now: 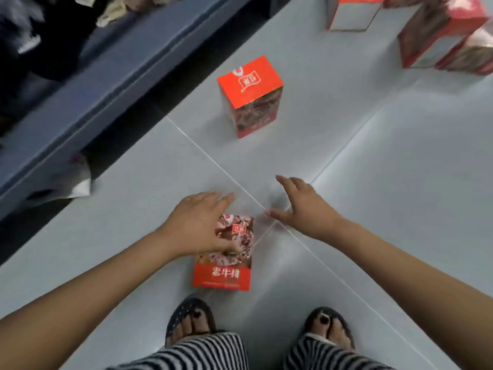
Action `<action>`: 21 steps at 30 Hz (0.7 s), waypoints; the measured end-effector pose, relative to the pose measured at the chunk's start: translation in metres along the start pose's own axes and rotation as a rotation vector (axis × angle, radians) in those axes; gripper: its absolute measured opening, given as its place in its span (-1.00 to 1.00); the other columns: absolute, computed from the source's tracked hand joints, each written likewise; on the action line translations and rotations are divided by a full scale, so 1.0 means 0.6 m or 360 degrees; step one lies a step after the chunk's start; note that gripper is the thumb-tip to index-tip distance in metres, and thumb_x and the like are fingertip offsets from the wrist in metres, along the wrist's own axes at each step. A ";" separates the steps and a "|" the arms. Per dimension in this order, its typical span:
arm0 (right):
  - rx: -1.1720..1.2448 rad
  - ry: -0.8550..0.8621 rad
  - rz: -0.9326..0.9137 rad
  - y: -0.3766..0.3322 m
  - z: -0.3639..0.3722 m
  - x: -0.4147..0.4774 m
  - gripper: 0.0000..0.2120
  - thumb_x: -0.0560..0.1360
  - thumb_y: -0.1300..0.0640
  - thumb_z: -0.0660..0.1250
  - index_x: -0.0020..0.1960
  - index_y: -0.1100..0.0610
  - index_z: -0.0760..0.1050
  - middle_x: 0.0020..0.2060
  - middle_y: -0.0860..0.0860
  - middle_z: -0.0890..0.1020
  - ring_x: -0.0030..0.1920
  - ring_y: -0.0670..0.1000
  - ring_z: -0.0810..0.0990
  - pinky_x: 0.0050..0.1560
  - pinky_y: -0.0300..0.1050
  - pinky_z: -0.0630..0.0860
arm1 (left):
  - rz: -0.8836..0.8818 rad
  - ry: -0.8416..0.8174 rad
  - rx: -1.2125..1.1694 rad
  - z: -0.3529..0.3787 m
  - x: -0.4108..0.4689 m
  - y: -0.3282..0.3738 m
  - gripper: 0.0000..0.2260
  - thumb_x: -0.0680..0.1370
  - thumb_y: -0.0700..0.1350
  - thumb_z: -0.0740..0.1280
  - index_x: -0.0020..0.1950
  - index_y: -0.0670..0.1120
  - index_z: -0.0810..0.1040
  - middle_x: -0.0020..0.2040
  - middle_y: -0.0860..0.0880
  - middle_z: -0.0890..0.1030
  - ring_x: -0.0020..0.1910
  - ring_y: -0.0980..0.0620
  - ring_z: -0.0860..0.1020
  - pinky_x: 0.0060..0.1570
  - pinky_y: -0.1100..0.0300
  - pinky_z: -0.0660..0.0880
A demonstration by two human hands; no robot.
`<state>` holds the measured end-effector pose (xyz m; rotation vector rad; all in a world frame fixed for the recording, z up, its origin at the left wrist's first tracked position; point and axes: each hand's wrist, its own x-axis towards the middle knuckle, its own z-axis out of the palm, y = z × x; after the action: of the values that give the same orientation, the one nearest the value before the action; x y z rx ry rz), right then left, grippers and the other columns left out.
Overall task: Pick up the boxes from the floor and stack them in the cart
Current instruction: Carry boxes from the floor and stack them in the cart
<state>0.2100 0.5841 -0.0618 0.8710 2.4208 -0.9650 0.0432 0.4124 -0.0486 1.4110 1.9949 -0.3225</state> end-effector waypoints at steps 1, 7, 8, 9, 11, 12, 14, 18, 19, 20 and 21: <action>0.0036 0.0045 -0.0026 0.011 0.008 0.020 -0.21 0.49 -0.25 0.29 0.56 0.04 0.05 0.49 0.14 0.22 0.46 0.16 0.22 0.43 0.08 0.25 | 0.0084 -0.0005 0.0012 0.008 0.010 0.000 0.04 0.25 0.56 0.25 0.57 0.10 -0.03 0.57 -0.02 0.12 0.53 -0.01 0.10 0.45 0.11 0.05; 0.0181 0.0158 -0.0085 0.048 0.006 0.059 -0.25 0.48 -0.23 0.31 0.53 0.05 0.13 0.47 0.11 0.27 0.43 0.10 0.29 0.39 -0.10 0.22 | 0.0417 0.0111 0.0299 0.059 0.001 0.049 0.17 0.12 0.50 0.40 0.54 0.17 -0.15 0.54 -0.09 0.02 0.50 -0.10 0.03 0.43 -0.06 -0.02; 0.0207 0.0175 -0.0070 0.050 0.003 0.057 -0.26 0.48 -0.22 0.32 0.53 0.04 0.14 0.47 0.11 0.28 0.43 0.09 0.30 0.38 -0.10 0.23 | 0.0409 0.0098 0.0342 0.065 0.000 0.056 0.19 0.11 0.49 0.41 0.54 0.18 -0.18 0.54 -0.12 0.00 0.50 -0.13 0.01 0.42 -0.10 -0.04; 0.0253 0.0200 -0.0046 0.052 0.001 0.056 -0.27 0.48 -0.22 0.32 0.52 0.04 0.14 0.46 0.11 0.29 0.42 0.09 0.31 0.37 -0.11 0.24 | 0.0400 0.0104 0.0365 0.070 0.001 0.059 0.21 0.10 0.49 0.42 0.54 0.18 -0.18 0.52 -0.14 0.01 0.48 -0.14 0.01 0.41 -0.11 -0.03; 0.0348 0.0247 -0.0014 0.055 0.003 0.052 -0.28 0.48 -0.22 0.33 0.51 0.02 0.16 0.45 0.10 0.30 0.39 0.09 0.35 0.33 -0.11 0.27 | 0.0391 0.0146 0.0374 0.076 0.004 0.061 0.20 0.07 0.49 0.42 0.52 0.17 -0.15 0.48 -0.13 0.08 0.45 -0.15 0.08 0.39 -0.10 0.03; 0.0380 0.0258 -0.0009 0.058 0.006 0.051 -0.28 0.48 -0.23 0.33 0.51 0.02 0.17 0.45 0.10 0.31 0.38 0.08 0.37 0.31 -0.12 0.29 | 0.0393 0.0157 0.0368 0.077 0.004 0.061 0.20 0.06 0.49 0.42 0.50 0.18 -0.14 0.46 -0.13 0.10 0.43 -0.16 0.11 0.39 -0.11 0.07; 0.0405 0.0271 -0.0019 0.064 0.010 0.051 -0.28 0.47 -0.23 0.33 0.51 0.01 0.17 0.45 0.09 0.31 0.36 0.07 0.38 0.29 -0.14 0.30 | 0.0387 0.0180 0.0335 0.079 0.005 0.057 0.18 0.02 0.50 0.41 0.47 0.19 -0.11 0.44 -0.12 0.15 0.42 -0.17 0.15 0.36 -0.14 0.14; 0.0446 0.0361 -0.0013 0.073 -0.006 0.053 -0.29 0.48 -0.23 0.32 0.51 0.02 0.18 0.45 0.08 0.31 0.36 0.07 0.38 0.25 -0.17 0.29 | 0.0361 0.0397 0.0398 0.064 0.007 0.050 0.16 -0.09 0.52 0.39 0.43 0.09 0.20 0.30 -0.19 0.40 0.28 -0.22 0.39 0.19 -0.15 0.35; 0.0449 0.0397 -0.0013 0.072 -0.010 0.053 -0.29 0.48 -0.23 0.32 0.50 0.02 0.18 0.45 0.08 0.31 0.36 0.07 0.38 0.23 -0.17 0.29 | 0.0344 0.0500 0.0426 0.059 0.013 0.048 0.16 -0.11 0.51 0.41 0.41 0.06 0.27 0.26 -0.21 0.44 0.22 -0.24 0.44 0.15 -0.16 0.39; 0.0448 0.0429 -0.0019 0.070 -0.011 0.053 -0.29 0.48 -0.23 0.33 0.50 0.02 0.18 0.44 0.08 0.32 0.36 0.07 0.39 0.23 -0.17 0.30 | 0.0323 0.0598 0.0457 0.054 0.019 0.049 0.13 -0.10 0.47 0.45 0.39 0.04 0.33 0.25 -0.24 0.46 0.19 -0.26 0.47 0.12 -0.19 0.41; 0.0450 0.0449 -0.0033 0.066 -0.009 0.053 -0.29 0.47 -0.22 0.34 0.50 0.02 0.18 0.43 0.09 0.32 0.36 0.07 0.38 0.24 -0.16 0.30 | 0.0308 0.0720 0.0487 0.050 0.024 0.053 0.04 -0.02 0.39 0.52 0.38 0.02 0.38 0.24 -0.28 0.48 0.18 -0.30 0.49 0.12 -0.23 0.41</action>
<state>0.2129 0.6232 -0.0943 1.1500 2.5664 -1.2916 0.0806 0.4189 -0.0751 2.0002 2.2023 -0.2435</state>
